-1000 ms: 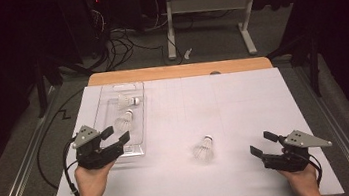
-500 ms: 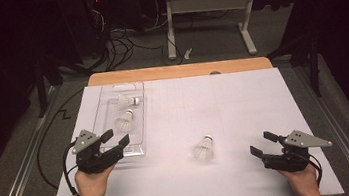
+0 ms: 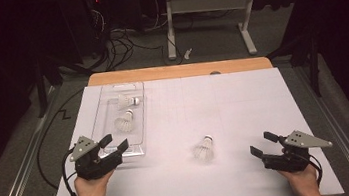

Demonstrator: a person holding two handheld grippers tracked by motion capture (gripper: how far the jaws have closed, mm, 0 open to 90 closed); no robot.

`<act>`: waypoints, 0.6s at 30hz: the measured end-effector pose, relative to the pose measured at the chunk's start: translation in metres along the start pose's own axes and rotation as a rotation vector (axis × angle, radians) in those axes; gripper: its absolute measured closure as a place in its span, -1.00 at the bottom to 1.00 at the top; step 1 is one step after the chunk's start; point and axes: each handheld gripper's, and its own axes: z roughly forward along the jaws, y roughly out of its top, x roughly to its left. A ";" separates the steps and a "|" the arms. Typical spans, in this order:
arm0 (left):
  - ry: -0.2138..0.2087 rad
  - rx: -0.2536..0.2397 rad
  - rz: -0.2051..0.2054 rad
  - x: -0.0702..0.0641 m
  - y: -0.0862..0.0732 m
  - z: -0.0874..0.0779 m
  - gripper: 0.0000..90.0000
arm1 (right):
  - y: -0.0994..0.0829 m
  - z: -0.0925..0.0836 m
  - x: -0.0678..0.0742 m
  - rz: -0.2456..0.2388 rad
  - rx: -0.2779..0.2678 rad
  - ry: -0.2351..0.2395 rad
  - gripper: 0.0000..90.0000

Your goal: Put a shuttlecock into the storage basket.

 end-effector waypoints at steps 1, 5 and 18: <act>-0.001 -0.001 0.000 -0.001 0.000 0.000 -0.17 | 0.000 0.000 0.000 -0.001 0.002 0.000 -0.46; -0.012 -0.004 0.002 -0.004 -0.002 -0.001 -0.17 | 0.000 -0.001 0.000 -0.002 0.000 0.000 -0.46; -0.048 0.009 0.014 -0.013 -0.003 0.007 -0.18 | -0.001 -0.002 0.000 0.002 -0.003 -0.004 -0.46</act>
